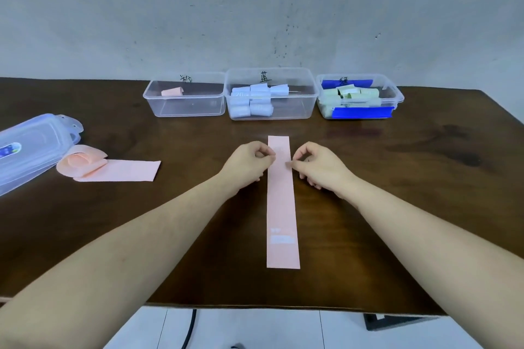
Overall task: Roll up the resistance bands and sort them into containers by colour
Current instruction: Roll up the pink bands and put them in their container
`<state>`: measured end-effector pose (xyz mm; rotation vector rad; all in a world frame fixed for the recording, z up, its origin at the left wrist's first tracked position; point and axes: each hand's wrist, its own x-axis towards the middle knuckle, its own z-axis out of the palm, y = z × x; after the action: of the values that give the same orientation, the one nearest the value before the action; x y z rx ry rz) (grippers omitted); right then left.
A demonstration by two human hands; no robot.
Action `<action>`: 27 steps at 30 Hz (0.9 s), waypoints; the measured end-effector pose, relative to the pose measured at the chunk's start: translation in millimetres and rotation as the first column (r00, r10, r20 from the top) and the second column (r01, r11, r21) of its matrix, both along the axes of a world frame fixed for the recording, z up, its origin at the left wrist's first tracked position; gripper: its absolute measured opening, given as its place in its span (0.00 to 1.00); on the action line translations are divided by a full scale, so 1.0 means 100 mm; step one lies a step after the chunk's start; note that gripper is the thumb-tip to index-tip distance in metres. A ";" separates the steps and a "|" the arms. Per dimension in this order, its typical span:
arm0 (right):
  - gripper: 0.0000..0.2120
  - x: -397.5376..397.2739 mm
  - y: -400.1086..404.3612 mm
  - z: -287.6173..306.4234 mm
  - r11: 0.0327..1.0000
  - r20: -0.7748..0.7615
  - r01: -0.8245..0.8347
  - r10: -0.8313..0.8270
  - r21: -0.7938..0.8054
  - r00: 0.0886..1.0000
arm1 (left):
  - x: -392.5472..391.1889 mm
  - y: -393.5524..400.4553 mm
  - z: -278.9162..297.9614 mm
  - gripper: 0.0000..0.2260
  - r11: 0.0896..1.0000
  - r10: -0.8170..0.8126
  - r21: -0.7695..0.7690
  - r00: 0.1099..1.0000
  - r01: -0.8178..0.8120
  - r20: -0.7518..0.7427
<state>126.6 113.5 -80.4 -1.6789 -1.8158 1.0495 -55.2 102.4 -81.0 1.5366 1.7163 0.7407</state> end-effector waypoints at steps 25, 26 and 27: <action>0.09 0.43 -1.41 -0.35 0.728 0.223 -0.529 0.483 0.435 0.847 | -0.17 -1.57 -0.33 0.08 0.691 -0.400 0.426 0.800 0.583 -0.447; 0.08 0.43 -1.41 -0.35 0.731 0.200 -0.519 0.483 0.444 0.852 | -0.14 -1.59 -0.31 0.07 0.687 -0.380 0.445 0.806 0.575 -0.454; 0.06 0.43 -1.42 -0.35 0.733 0.185 -0.512 0.484 0.448 0.855 | -0.12 -1.61 -0.30 0.07 0.688 -0.362 0.459 0.813 0.563 -0.455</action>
<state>169.2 -28.3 -115.0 -0.9440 -2.3976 0.6388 -66.7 -58.4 -111.1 2.5398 1.2391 0.7941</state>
